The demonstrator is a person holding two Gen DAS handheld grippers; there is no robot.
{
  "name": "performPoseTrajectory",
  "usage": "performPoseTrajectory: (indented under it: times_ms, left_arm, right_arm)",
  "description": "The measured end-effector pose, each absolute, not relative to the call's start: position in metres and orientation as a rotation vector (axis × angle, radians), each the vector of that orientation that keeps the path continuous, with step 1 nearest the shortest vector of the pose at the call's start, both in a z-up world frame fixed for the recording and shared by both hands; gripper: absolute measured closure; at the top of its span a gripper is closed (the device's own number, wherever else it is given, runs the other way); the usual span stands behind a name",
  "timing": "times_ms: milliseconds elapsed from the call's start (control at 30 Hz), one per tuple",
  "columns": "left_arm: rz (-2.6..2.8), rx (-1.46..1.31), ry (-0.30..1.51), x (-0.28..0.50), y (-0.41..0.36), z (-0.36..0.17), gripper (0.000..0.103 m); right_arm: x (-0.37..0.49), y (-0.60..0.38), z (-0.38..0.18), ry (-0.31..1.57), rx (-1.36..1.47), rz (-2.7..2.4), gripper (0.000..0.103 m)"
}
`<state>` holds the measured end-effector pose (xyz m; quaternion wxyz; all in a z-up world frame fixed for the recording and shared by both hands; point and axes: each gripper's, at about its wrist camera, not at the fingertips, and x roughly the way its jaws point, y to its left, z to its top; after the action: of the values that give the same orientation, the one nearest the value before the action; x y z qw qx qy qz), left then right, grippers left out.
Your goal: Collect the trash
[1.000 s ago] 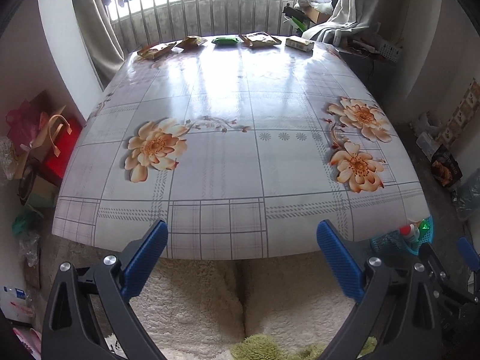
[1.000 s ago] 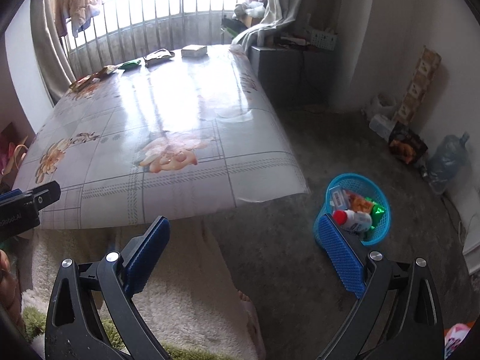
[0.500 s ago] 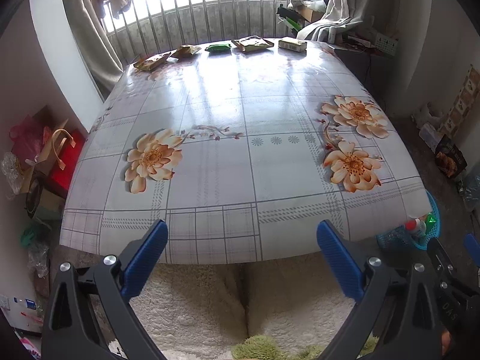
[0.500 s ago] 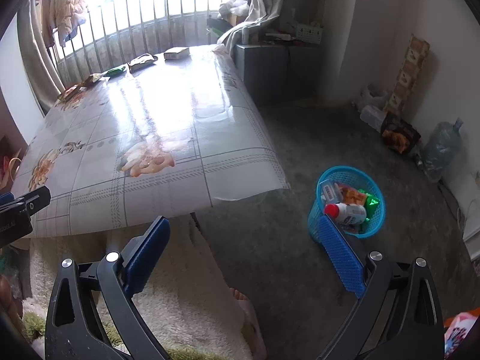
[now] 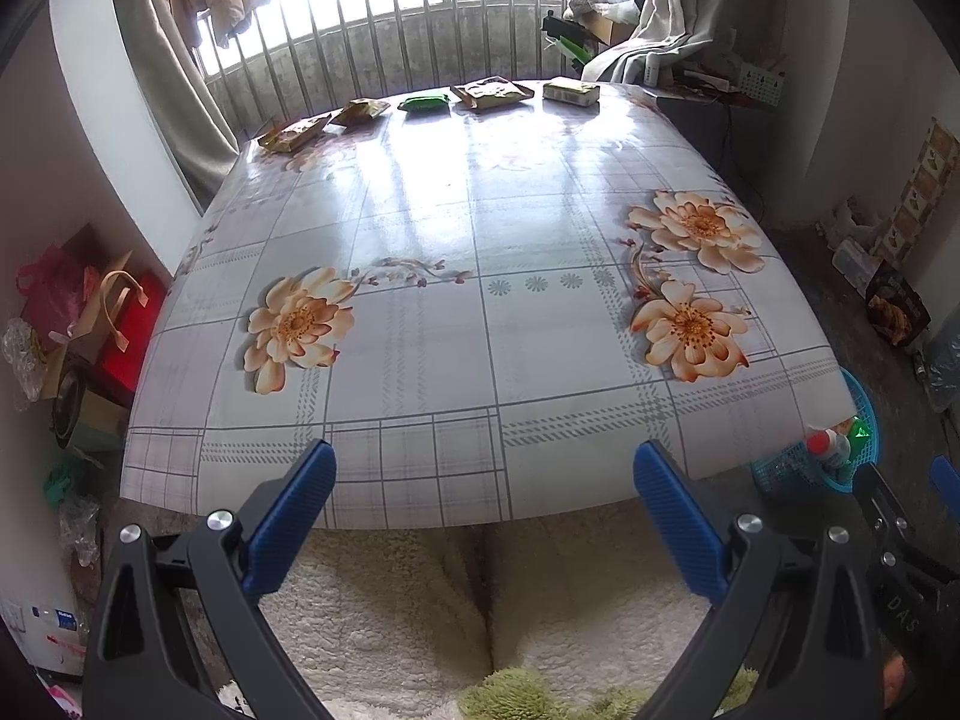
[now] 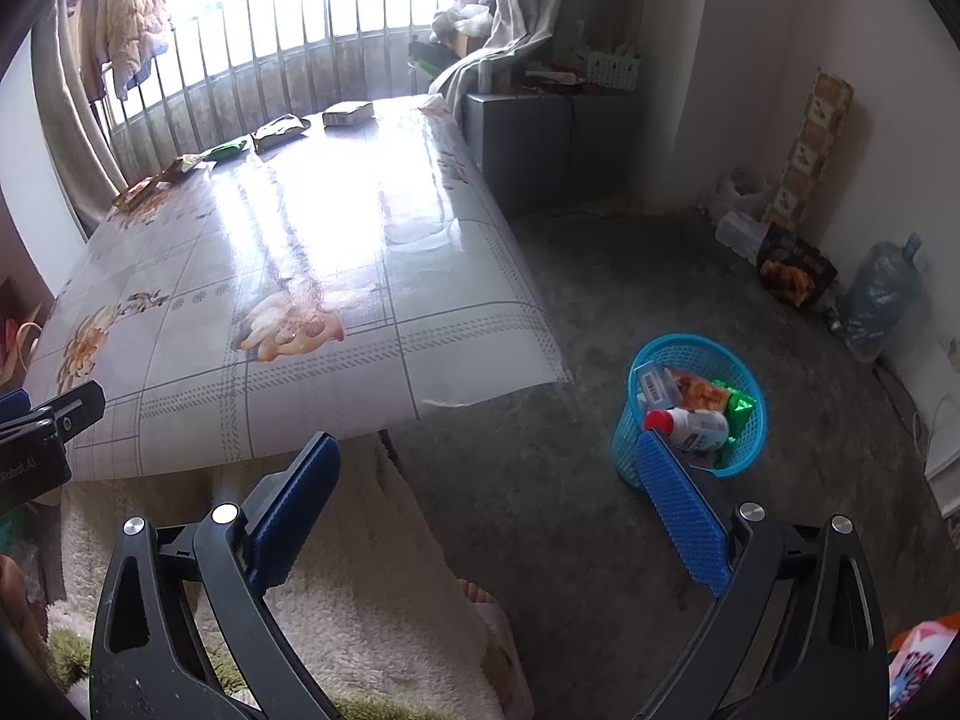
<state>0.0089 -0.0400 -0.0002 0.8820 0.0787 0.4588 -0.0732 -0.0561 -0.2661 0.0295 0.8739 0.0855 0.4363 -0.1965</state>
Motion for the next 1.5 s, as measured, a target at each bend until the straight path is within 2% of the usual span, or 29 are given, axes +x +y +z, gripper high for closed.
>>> performPoseTrajectory:
  times_ms: [1500]
  left_arm:
    - [-0.183, 0.148, 0.961, 0.008, -0.045, 0.003, 0.006]
  right_arm:
    - [-0.060, -0.275, 0.036, 0.907, 0.170, -0.450, 0.008]
